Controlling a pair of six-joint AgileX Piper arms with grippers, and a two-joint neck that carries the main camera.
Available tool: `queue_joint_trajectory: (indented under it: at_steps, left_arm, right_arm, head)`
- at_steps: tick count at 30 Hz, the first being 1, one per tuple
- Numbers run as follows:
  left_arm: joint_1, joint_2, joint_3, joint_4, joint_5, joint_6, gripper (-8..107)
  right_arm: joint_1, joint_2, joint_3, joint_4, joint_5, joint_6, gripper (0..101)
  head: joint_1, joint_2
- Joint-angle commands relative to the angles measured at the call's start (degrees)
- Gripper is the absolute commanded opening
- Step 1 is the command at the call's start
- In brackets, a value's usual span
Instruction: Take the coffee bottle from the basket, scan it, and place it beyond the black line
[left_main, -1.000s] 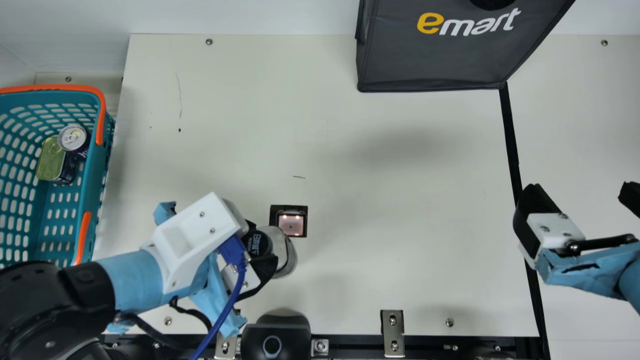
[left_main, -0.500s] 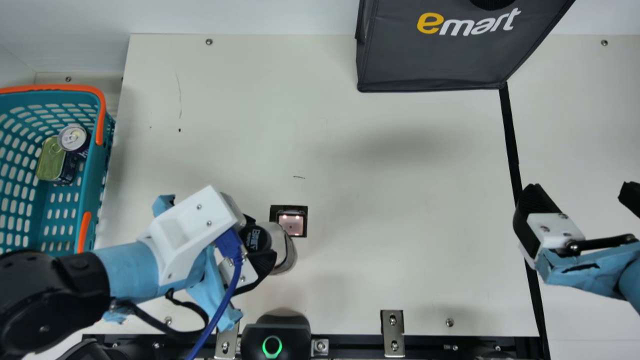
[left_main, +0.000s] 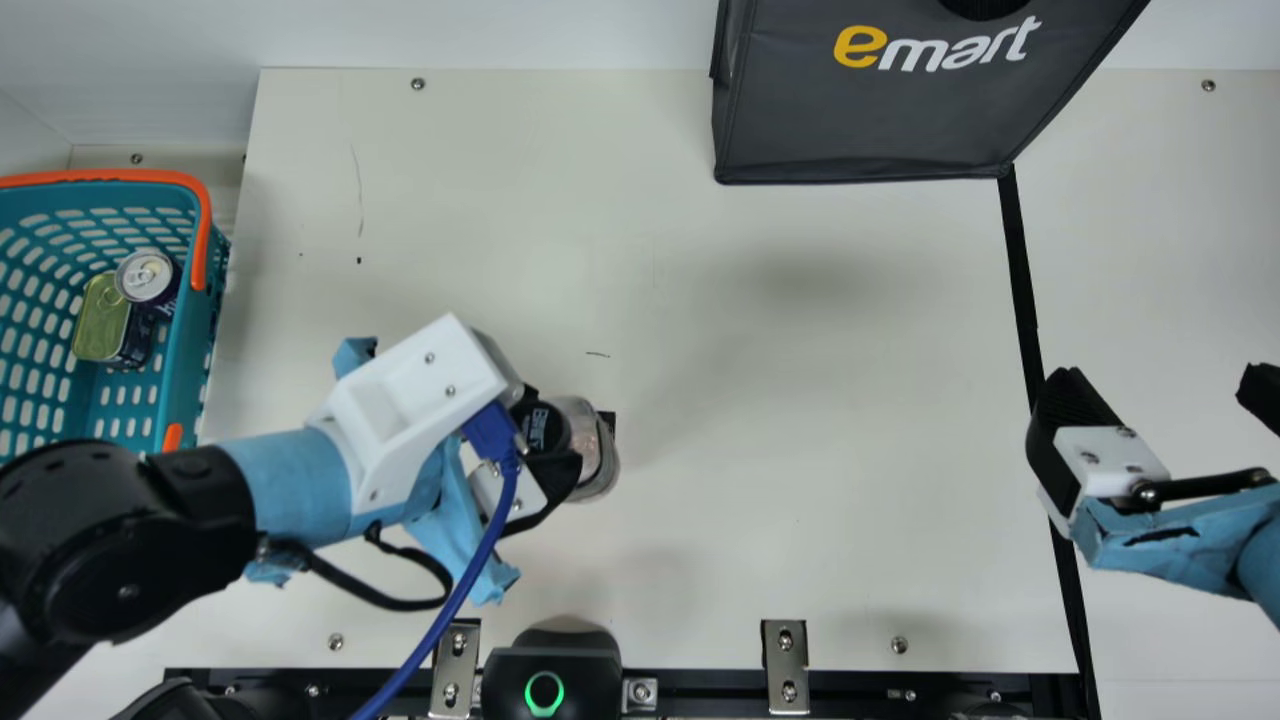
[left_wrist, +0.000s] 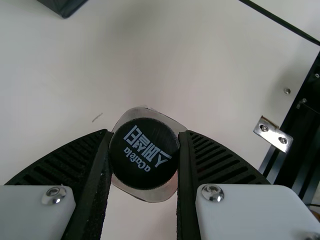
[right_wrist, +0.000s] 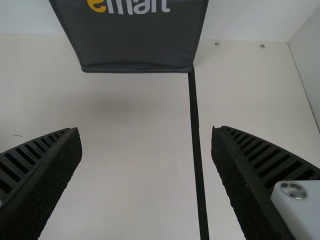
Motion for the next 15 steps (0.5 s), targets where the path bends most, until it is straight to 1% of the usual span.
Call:
queue_joint_trajectory:
  at_steps: [1,8,15]
  left_arm:
    - [0.2,1.0,-1.1,0.0,-0.3,0.1,10]
    - [0.3,4.8,-4.9,0.4,-1.9,0.4,10]
    - [-0.3,8.5,-7.6,0.9,-3.5,0.2,10]
  right_arm:
    - [0.0,0.0,0.0,0.0,0.0,0.0,91]
    - [0.0,0.0,0.0,0.0,0.1,0.0,91]
    - [0.0,0.0,0.0,0.0,0.1,0.0,91]
  head:
    - [-1.5,0.1]
    - [-1.5,0.1]
    - [-1.5,0.1]
